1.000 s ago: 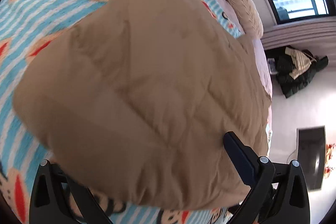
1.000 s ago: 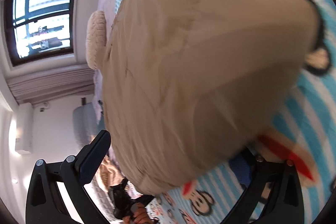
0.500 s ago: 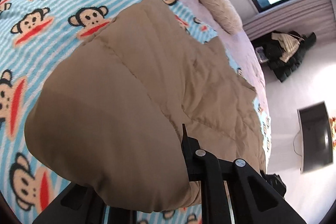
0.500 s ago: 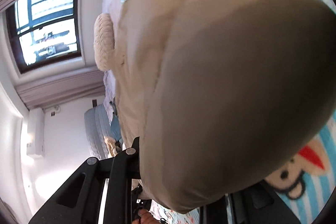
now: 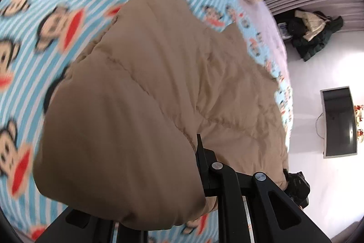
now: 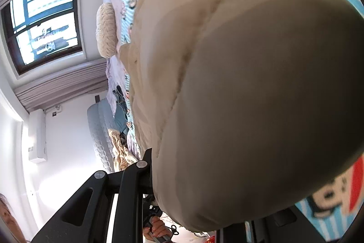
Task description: Fold large clothes
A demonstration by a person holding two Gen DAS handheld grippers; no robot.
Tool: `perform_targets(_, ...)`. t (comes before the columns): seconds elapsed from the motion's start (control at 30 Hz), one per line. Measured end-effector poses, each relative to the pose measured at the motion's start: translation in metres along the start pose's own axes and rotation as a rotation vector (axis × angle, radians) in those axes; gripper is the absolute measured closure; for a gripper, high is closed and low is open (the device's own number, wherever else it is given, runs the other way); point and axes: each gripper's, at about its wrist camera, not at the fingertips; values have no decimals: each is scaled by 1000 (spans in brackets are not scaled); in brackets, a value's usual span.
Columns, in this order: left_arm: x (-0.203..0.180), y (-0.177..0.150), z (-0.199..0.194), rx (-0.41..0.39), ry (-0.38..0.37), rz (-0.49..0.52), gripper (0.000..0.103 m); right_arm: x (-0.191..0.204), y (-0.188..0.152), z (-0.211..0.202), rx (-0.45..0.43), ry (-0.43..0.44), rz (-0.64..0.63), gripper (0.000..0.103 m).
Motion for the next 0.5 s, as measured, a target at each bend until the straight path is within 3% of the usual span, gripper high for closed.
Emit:
perform_targets(0.13,23,-11,12,38,41,-58,78,-17,6,0,-6,-41,33,74)
perform_targets(0.23,28,-11,11,38,113,-86,54,-15,9,0,-2,-84,38,62)
perform_targets(0.37,25,-11,-3,50,196,-40,55,5,8,-1,21,-188,-6,54)
perform_targets(0.5,16,-14,-28,44,281,41,55,31,-2,-4,81,-286,-104,53)
Point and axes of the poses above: each gripper's, at about its wrist camera, not at the fingertips, and z roughly the way its jaws point, x to its left, y to its top, and after that the axes turned 6 degrees about y, right-handed
